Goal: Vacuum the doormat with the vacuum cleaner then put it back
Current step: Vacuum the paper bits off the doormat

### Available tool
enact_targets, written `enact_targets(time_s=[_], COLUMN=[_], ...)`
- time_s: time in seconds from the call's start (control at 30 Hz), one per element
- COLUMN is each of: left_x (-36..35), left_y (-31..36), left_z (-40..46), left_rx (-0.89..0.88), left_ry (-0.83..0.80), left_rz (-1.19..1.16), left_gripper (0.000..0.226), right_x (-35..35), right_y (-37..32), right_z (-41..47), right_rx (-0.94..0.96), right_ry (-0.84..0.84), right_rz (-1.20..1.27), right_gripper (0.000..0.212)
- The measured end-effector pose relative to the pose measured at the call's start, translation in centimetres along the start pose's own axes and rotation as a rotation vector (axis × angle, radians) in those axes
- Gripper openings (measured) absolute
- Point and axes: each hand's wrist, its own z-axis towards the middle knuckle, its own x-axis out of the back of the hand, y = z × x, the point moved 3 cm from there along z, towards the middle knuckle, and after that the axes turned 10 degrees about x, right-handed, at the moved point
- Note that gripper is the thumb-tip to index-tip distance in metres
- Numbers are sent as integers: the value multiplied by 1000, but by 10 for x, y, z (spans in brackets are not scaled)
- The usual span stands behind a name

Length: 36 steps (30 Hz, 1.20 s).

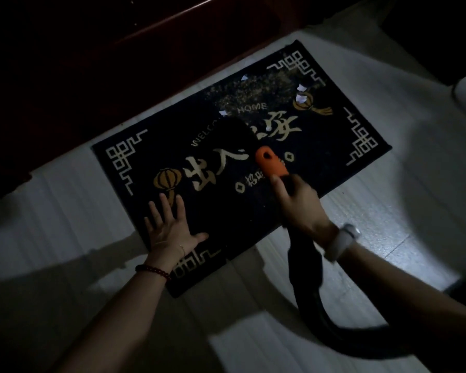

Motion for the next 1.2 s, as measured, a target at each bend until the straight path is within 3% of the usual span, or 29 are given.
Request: enact_targets(time_s=[0.27, 0.43, 0.63, 0.9, 1.2], left_x=[3, 5, 4, 5, 4], left_y=[4, 4, 6, 4, 6], left_z=[-2, 0, -2, -2, -2], left_rx=[-11, -16, 8, -4, 31], left_ry=[-20, -61, -51, -42, -58], left_rz=[-28, -29, -46, -32, -35], left_gripper=[110, 111, 109, 111, 107], right_x=[-22, -11, 9, -11, 18], right_y=[-46, -29, -5, -36, 23], right_z=[114, 95, 34, 113, -22], right_rx=[171, 62, 0, 86, -162], right_ry=[1, -5, -28, 55, 35], right_rz=[-118, -99, -36, -107, 71], right_gripper=[45, 46, 30, 48, 33])
